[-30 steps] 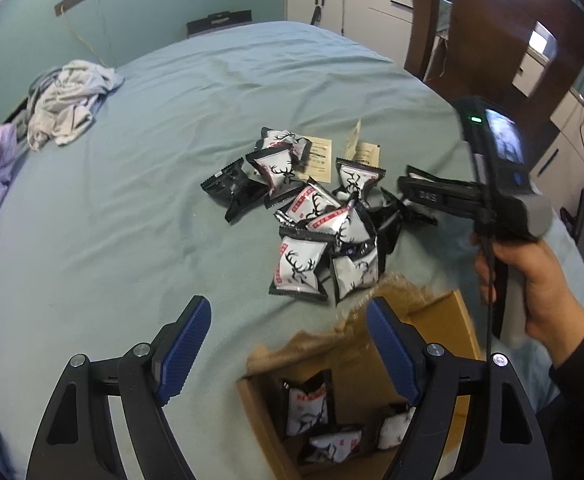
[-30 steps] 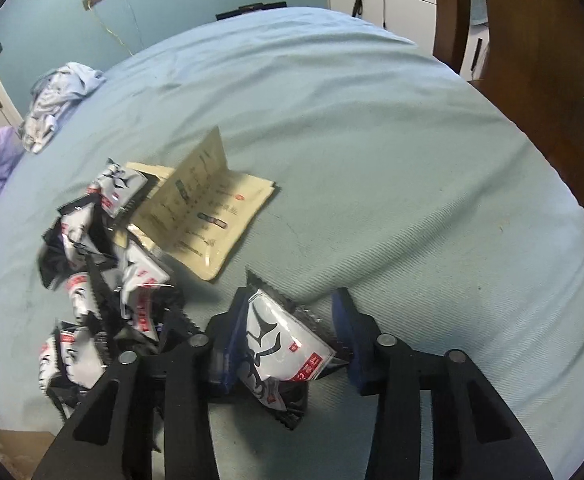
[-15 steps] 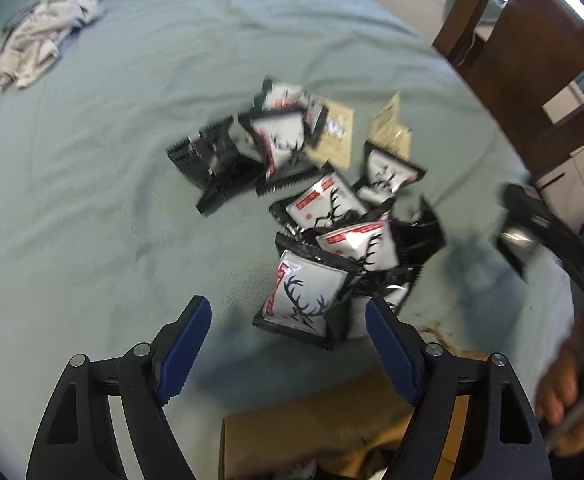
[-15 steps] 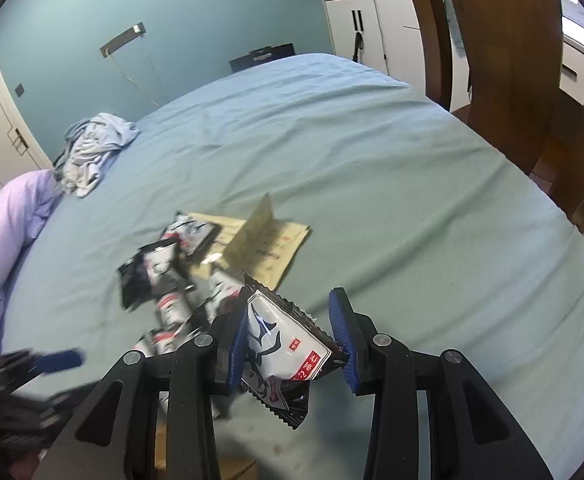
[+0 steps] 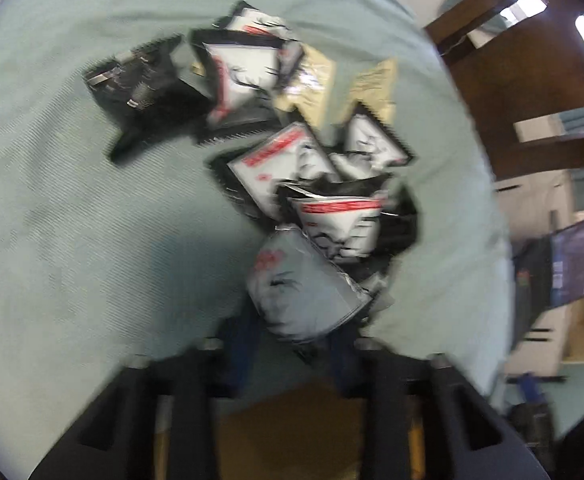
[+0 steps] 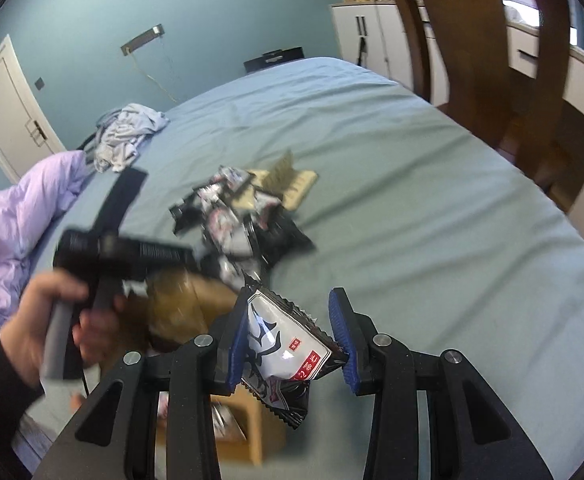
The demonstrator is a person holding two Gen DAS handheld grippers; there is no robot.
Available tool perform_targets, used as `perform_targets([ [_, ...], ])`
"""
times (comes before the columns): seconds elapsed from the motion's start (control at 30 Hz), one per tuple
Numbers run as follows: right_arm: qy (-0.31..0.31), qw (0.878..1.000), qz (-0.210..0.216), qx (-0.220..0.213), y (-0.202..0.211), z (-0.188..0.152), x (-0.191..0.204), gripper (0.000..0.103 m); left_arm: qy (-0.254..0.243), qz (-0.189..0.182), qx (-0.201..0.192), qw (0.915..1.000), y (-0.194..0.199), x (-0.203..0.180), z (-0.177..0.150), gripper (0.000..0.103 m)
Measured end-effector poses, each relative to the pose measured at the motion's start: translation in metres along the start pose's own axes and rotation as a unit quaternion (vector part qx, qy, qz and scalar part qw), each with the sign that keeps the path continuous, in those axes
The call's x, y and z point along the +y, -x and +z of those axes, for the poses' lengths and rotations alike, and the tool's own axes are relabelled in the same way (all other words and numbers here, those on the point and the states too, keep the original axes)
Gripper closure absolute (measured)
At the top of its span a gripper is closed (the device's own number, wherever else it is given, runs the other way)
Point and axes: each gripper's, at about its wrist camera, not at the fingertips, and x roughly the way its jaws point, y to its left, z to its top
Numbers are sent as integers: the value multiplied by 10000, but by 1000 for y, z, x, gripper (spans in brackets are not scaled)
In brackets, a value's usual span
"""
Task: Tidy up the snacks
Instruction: 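Grasp a white packet with the right tool while the left tool grasps another, then release the packet into the box from the left tool while the right tool holds its packet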
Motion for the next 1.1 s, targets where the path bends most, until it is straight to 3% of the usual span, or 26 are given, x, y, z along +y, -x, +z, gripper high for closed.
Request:
perform_targets([
  [0.1, -15, 9997, -232, -14, 15, -12, -1, 67, -156, 352, -306, 9988, 12, -10, -10, 80],
  [0.23, -169, 9995, -246, -66, 19, -13, -3, 67, -521, 992, -985, 9888, 50, -26, -23, 81],
  [0.4, -261, 9996, -44, -8, 14, -18, 2, 67, -382, 956, -1760, 9790, 115, -18, -47, 81],
  [0.47, -140, 9999, -47, -41, 13, -20, 4, 67, -419, 872, -1881, 9774, 127, -19, -54, 81],
  [0.6, -26, 9998, 129, -173, 17, -23, 11, 67, -652, 1092, -2206, 9670, 147, -20, -93, 81],
  [0.7, -32, 9992, 308, -242, 19, -26, 12, 67, -810, 1089, -2264, 9645, 154, -25, -116, 81],
  [0.8, 41, 9987, 371, -351, 25, -30, 13, 67, -988, 958, -2089, 9682, 153, -33, -131, 81],
  [1.1, 194, 9991, 338, -170, 17, -33, 17, 67, -1637, 1179, -1754, 9636, 119, -68, -144, 80],
])
